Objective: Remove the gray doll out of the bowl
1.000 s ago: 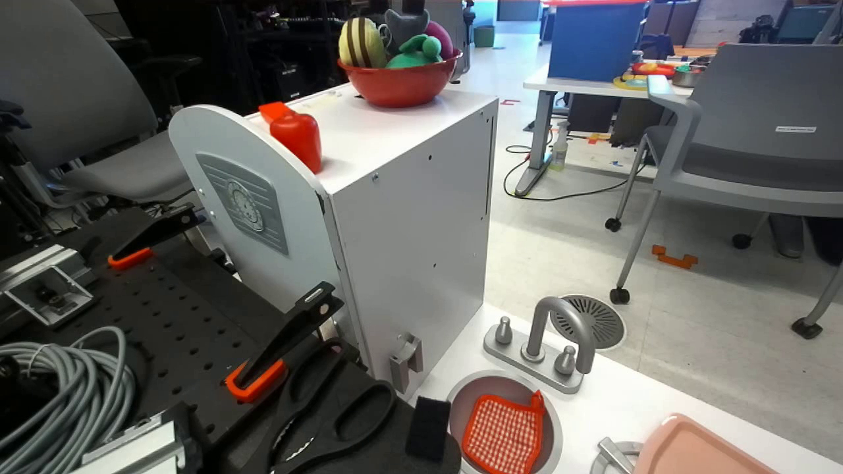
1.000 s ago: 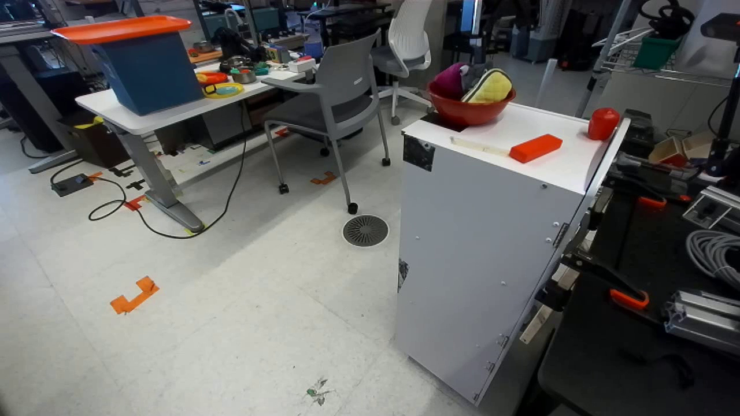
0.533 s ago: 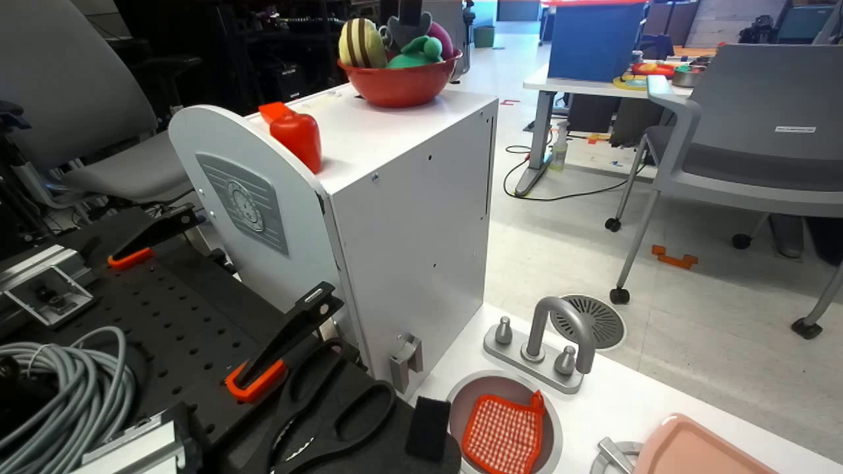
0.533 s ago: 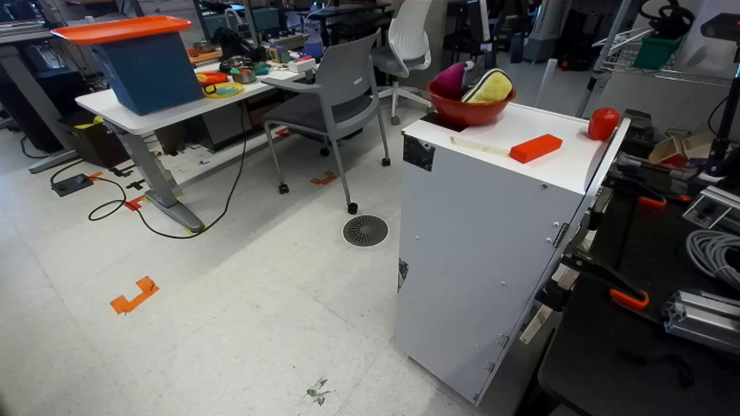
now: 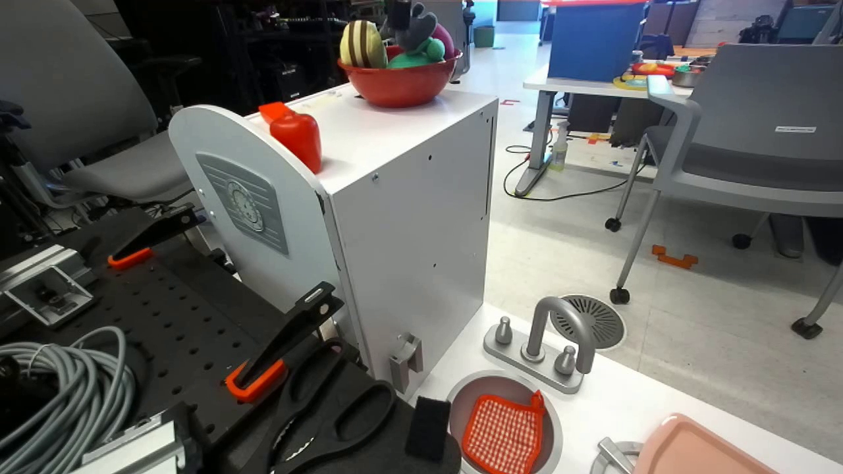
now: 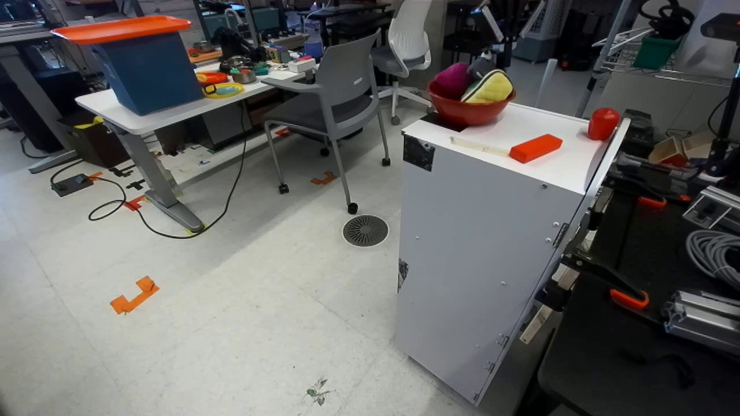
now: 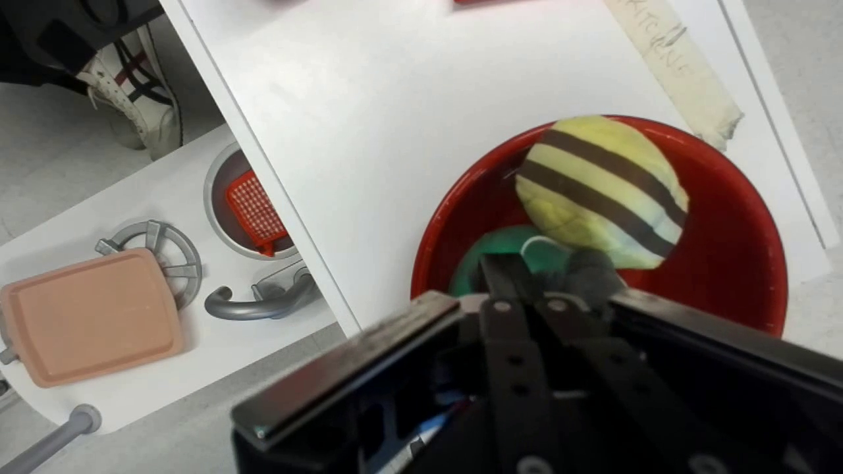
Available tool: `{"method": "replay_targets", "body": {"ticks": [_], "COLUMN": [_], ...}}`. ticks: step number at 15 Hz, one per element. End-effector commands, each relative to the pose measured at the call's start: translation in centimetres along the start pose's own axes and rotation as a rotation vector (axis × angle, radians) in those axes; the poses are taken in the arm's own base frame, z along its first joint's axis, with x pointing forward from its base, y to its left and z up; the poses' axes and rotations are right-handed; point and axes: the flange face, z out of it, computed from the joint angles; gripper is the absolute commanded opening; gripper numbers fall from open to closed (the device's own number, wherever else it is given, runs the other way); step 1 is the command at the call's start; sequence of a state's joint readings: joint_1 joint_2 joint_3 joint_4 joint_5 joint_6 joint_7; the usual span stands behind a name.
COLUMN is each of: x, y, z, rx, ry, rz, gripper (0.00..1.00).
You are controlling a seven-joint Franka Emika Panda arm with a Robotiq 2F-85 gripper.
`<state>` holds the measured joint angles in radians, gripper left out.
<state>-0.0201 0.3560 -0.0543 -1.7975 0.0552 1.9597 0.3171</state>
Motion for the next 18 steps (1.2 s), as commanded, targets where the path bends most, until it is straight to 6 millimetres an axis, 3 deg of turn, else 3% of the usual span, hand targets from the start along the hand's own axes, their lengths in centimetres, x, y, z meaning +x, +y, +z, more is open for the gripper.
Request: {"method": "replay_targets", "body": {"ticks": [1,4,5,6,9,16,18], "x": [-0.2,-0.2,-0.2,-0.2,-0.2,0.3,0.4], "y": [0.3,0.3,0.3,0.4,0.4,0.8,0.7], "z": [-0.7,-0.8,-0.9,-0.9,-1.6,-4.4,-4.9], "rx": [0.015,0.016,0.018,0.019,-0.007,-0.106,-0.118], "ry": [-0.009,-0.007,-0.007,-0.005,0.054,0.233,0.262], "rz": [0.011,0.012,0.016,0.023,0.025,0.035,0.046], "gripper": [0.00,0.00,0.05,0.27,0.37,0.89,1.00]}}
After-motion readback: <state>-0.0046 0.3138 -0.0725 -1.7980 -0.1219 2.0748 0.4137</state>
